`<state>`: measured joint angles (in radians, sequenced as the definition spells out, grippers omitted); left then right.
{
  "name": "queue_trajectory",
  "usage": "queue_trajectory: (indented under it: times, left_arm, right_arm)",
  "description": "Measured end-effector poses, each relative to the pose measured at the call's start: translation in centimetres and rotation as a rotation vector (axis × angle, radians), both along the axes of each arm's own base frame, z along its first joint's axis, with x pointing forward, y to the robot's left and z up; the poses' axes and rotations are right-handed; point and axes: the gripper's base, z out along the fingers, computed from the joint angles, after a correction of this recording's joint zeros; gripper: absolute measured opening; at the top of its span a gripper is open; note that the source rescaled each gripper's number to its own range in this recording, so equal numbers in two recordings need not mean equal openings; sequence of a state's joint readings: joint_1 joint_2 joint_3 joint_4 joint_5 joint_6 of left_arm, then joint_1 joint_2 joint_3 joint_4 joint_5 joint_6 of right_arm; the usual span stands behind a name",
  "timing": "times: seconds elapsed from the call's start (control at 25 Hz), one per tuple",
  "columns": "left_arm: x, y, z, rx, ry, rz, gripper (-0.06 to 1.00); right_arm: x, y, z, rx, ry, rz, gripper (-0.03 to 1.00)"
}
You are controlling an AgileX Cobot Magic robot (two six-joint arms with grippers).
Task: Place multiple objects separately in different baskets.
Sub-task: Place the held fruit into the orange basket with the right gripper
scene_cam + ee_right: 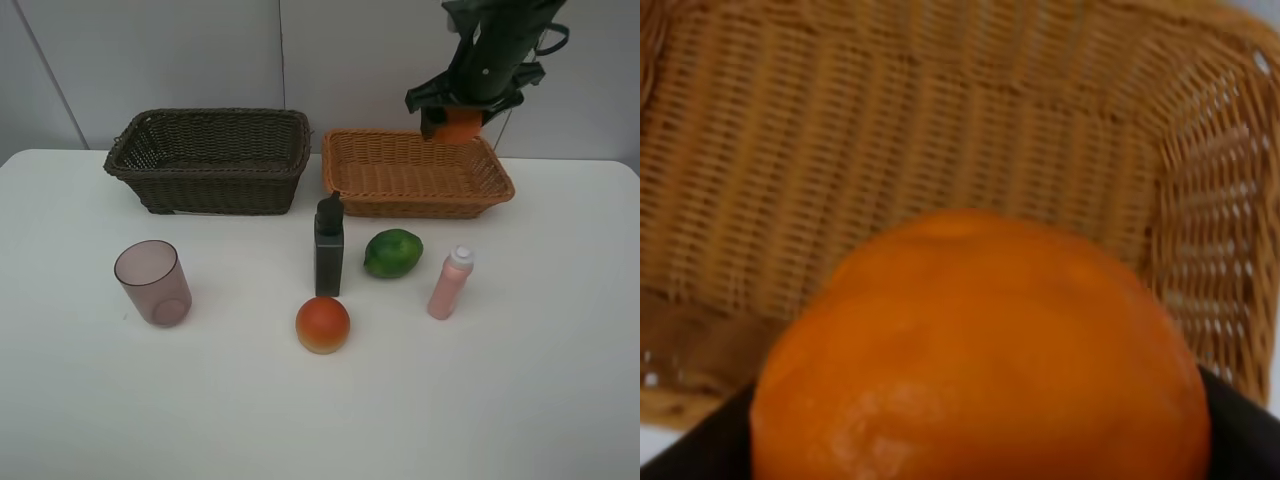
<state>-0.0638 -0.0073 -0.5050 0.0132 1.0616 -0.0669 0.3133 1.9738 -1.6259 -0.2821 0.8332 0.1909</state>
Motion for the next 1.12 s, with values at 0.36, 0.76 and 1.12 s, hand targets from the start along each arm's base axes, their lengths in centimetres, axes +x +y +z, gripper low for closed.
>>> queue_trajectory:
  times: [0.36,0.76,1.12]
  left_arm:
    - [0.0,0.0,0.0,0.0,0.0,0.0,1.0]
    - [0.0,0.0,0.0,0.0,0.0,0.0,1.0]
    - [0.0,0.0,0.0,0.0,0.0,0.0,1.0]
  right_arm:
    - [2.8,1.2,-6.5,0.009,-0.028,0.061,0.66]
    - [3.5,1.4,-9.7,-0.008,-0.005,0.083,0.68]
    - [3.4,1.5,-9.3,0.003,-0.007,0.076,1.0]
